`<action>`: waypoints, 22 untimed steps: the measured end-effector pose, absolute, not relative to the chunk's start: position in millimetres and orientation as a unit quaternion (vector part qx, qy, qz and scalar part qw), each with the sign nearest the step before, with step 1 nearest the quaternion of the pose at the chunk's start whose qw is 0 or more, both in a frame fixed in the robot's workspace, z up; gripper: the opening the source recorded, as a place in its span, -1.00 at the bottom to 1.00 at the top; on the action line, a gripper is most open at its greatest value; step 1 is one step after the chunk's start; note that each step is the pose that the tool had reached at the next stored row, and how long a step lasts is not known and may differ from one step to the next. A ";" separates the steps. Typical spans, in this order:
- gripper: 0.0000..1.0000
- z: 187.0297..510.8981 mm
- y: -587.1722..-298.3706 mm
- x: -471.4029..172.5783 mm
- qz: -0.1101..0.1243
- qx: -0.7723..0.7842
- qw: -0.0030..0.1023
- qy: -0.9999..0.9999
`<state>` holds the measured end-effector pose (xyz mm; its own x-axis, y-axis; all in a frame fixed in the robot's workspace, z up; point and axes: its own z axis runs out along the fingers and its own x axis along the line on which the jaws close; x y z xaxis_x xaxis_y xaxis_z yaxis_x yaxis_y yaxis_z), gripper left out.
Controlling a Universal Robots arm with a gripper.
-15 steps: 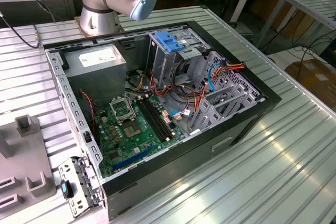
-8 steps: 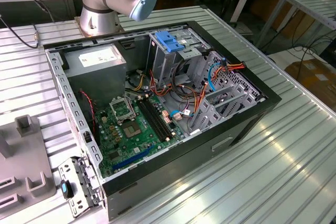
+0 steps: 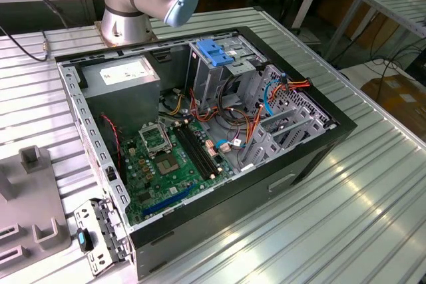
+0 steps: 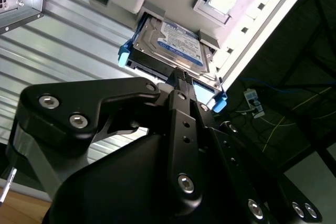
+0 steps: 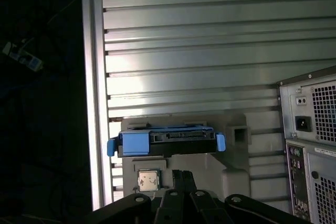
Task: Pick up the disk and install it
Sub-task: 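Reach for the disk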
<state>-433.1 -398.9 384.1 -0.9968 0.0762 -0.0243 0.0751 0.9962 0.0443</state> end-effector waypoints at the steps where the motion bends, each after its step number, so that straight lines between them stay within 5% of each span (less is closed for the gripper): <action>1: -0.79 384.0 -398.9 -434.0 0.022 0.038 0.013 0.999; 22: -0.79 382.9 -399.0 -451.9 0.022 0.038 0.013 0.999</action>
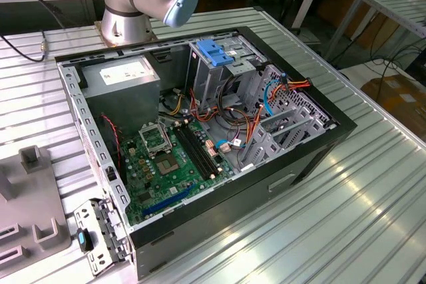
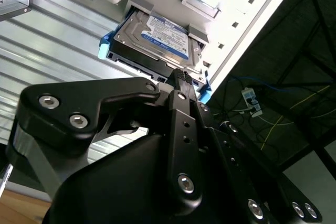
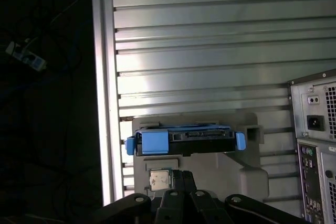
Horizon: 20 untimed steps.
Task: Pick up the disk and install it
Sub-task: 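Reach for the disk, then pick up the disk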
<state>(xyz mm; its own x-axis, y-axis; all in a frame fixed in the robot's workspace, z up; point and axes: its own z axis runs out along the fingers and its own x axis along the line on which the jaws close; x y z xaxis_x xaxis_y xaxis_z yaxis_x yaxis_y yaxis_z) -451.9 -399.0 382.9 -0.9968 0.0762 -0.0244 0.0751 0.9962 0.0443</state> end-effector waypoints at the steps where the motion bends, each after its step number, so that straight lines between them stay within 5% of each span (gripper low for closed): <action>1: -0.79 382.9 -398.9 -452.5 0.022 0.038 0.013 0.999; 20: -0.79 382.8 -398.9 -456.7 0.022 0.038 0.013 0.999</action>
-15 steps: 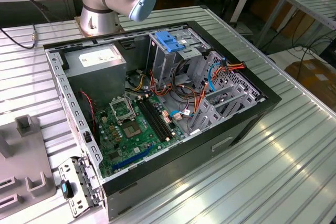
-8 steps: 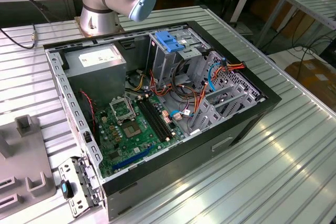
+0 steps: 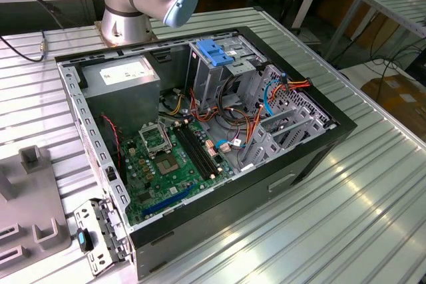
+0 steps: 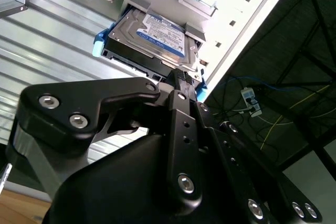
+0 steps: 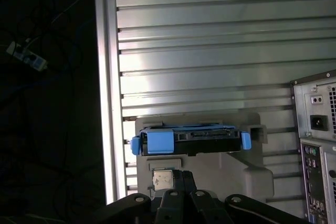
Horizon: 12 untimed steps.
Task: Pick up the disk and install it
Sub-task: 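Pick up the disk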
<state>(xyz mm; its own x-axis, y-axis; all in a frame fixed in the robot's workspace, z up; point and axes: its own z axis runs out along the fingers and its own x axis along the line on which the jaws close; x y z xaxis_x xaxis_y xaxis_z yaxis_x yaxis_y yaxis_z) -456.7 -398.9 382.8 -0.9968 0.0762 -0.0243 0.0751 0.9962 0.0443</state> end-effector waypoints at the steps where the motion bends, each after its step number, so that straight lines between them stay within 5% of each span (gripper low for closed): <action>1: -0.79 382.8 -398.9 -456.7 0.022 0.038 0.013 0.999; 12: -0.79 382.8 -398.9 -456.7 0.022 0.024 0.013 0.999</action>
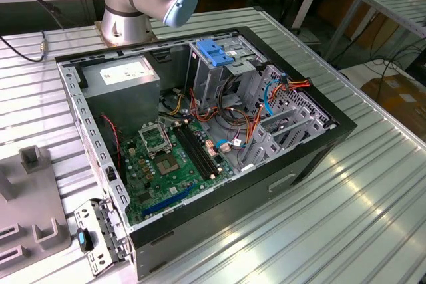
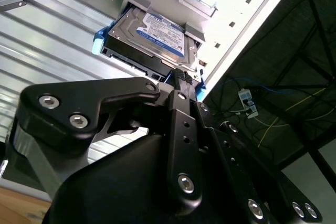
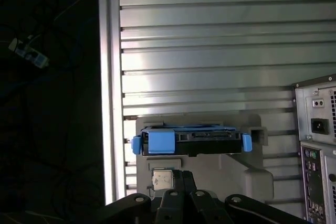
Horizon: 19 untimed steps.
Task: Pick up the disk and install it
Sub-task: 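Pick up the disk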
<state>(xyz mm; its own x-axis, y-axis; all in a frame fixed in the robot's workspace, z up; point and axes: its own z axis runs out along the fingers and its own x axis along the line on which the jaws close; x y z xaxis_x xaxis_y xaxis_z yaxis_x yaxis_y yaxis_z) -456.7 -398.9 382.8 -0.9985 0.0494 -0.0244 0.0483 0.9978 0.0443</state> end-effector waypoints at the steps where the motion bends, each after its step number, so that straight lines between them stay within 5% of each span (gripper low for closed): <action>1: -0.79 382.8 -398.9 -456.7 0.022 0.021 0.013 0.999; 19: -0.79 382.8 -398.9 -456.7 0.022 -0.011 0.012 1.000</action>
